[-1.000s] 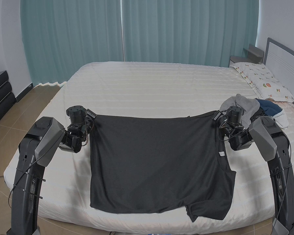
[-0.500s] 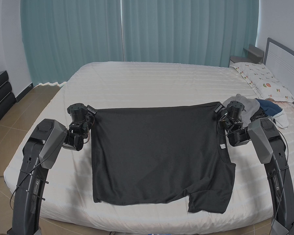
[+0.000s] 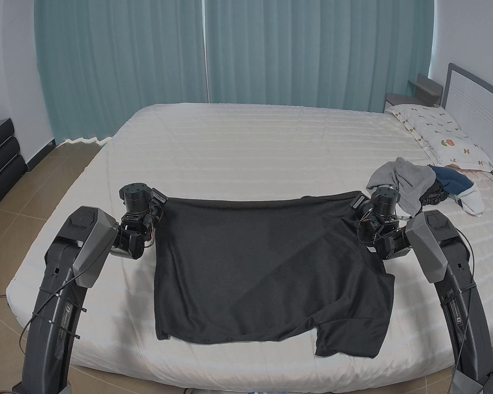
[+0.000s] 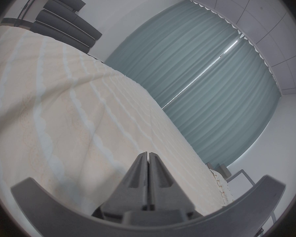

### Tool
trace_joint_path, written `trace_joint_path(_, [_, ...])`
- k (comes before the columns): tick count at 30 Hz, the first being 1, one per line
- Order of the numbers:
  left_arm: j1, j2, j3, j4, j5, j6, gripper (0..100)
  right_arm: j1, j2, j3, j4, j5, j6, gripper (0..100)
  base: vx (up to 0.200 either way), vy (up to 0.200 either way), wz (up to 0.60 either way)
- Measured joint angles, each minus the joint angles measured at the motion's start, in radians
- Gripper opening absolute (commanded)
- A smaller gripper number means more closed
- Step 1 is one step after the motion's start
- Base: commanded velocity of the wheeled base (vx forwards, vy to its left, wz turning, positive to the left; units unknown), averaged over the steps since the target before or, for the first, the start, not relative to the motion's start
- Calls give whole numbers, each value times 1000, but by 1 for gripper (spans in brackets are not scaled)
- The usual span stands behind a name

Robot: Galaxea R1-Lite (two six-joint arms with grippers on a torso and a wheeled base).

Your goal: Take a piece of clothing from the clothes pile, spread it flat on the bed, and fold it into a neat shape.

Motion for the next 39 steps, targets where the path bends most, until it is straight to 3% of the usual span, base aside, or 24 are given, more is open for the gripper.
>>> trace_joint_path(10, [0,0,14,3,1,0,100,-4,-7,40,-20,-1,0,100,0,0,0])
trace_joint_path(16, [4,-33,103,-9,0,-5,100,-20,-86,191,-55,11,6,100,0,0,0])
trace_joint_path(25, [9,-185,399,-23,-7,-9,100,-39,-304,561,-81,48,18,100,0,0,0])
trace_joint_path(33, [6,-326,607,-52,-27,-25,100,-29,-524,952,-158,140,44,100,0,0,0])
trace_joint_path(39, [-6,-441,875,-141,-72,-50,100,-19,-650,1224,-220,195,58,100,0,0,0])
